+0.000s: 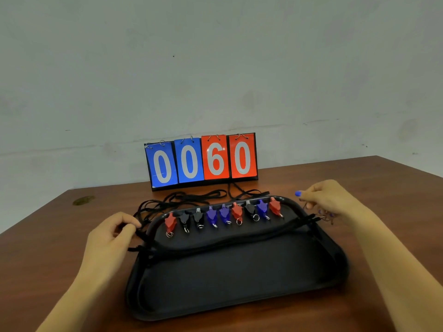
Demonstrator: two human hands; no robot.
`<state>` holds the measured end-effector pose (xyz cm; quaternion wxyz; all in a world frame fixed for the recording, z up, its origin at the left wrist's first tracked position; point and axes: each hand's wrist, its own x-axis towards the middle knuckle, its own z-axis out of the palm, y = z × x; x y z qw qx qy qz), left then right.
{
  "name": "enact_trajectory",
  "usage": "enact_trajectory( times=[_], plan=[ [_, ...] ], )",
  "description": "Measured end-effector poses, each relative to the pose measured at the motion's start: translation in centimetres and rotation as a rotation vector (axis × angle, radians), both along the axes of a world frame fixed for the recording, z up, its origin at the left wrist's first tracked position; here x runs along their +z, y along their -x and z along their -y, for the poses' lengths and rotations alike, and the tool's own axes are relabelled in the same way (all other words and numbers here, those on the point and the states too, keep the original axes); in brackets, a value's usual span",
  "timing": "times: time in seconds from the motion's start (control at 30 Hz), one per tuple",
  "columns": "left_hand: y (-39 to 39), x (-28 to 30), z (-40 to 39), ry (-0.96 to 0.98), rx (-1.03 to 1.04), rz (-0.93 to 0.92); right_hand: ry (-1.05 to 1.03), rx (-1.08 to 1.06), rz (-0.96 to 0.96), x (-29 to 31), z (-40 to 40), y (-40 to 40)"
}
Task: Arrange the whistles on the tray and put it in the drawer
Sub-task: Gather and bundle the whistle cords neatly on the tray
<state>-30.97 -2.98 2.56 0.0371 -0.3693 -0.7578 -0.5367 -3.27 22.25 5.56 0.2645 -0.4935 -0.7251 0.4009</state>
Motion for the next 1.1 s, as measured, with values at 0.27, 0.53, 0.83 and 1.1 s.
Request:
enact_trajectory(
  times=[0.27, 0.53, 0.83, 1.1],
  plan=[
    [0.7, -0.8, 0.0, 0.134, 0.032, -0.179, -0.053, -0.057, -0.005, 0.0, -0.6, -0.6],
    [1.2, -1.2, -0.1, 0.192, 0.024, -0.189, -0.198, -0.251, 0.05, -0.8, -1.5, -1.0],
    [1.6, -1.5, -0.2, 0.369, -0.067, -0.236, -0.232, -0.337, 0.2, -2.0, -2.0, -1.2],
    [1.6, -1.6, -0.3, 0.392, -0.094, -0.286, -0.212, -0.388, 0.326, -2.9, -2.5, -1.4]
  ],
)
